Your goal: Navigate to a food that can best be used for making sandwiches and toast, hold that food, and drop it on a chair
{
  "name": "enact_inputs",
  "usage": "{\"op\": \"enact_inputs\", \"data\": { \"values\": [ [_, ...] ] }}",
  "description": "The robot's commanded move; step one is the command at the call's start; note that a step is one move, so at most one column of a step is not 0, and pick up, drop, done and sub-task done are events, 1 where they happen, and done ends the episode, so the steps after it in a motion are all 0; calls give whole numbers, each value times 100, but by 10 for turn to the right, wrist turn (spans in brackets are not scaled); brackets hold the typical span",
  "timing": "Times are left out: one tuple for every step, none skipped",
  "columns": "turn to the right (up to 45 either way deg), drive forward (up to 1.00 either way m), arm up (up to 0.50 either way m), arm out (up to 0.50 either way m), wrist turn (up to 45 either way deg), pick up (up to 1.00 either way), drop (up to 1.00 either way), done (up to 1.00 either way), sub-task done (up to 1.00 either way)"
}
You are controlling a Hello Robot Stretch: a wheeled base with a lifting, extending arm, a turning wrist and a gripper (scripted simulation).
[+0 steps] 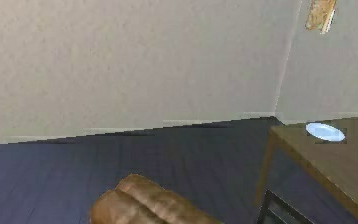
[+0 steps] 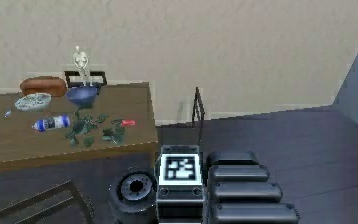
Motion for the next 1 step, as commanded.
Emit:
{"op": "enact_inputs", "data": {
  "values": [
    [330, 0, 0, 0, 0, 0, 0, 0, 0]
  ]
}}
